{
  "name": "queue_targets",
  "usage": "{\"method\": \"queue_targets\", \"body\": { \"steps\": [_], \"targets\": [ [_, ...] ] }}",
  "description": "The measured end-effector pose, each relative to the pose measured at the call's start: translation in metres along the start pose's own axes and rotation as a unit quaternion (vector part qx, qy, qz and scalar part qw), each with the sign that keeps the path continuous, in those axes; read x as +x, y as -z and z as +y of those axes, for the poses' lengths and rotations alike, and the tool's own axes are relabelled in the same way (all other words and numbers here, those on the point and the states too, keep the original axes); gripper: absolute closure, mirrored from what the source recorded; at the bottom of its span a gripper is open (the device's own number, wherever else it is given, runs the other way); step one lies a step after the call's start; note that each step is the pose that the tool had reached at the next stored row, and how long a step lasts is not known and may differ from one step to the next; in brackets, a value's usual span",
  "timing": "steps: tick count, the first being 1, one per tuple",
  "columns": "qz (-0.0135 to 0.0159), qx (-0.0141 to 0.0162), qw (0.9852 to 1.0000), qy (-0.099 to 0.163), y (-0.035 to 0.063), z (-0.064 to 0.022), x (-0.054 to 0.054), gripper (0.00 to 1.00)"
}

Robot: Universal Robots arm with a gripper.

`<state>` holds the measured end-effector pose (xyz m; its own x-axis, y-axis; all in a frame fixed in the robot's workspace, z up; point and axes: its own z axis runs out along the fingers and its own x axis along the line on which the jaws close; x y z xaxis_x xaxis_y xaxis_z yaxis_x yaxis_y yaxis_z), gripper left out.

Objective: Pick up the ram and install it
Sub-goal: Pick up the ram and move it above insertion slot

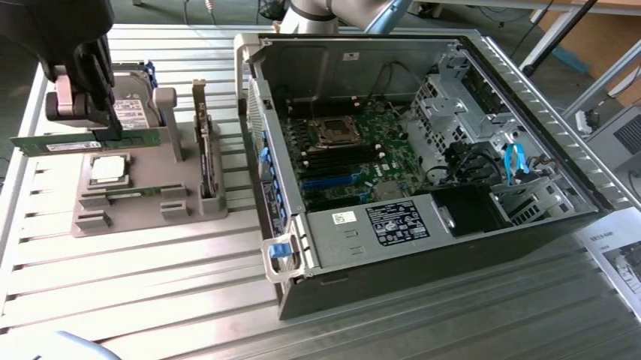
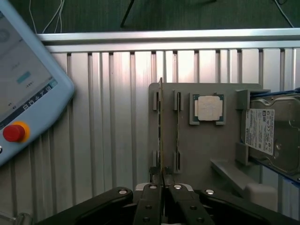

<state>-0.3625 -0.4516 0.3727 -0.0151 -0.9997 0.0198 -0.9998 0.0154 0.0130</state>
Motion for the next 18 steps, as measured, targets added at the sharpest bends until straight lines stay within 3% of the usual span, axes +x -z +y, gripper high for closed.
{"method": "queue_targets", "body": {
  "steps": [9, 18],
  "targets": [
    [-0.0001, 0.0001, 1.0, 0.0, 0.0112, 0.0002, 0.0, 0.88],
    [0.0, 0.0, 1.0, 0.0, 0.0122, 0.0001, 0.0, 0.88]
  ]
}}
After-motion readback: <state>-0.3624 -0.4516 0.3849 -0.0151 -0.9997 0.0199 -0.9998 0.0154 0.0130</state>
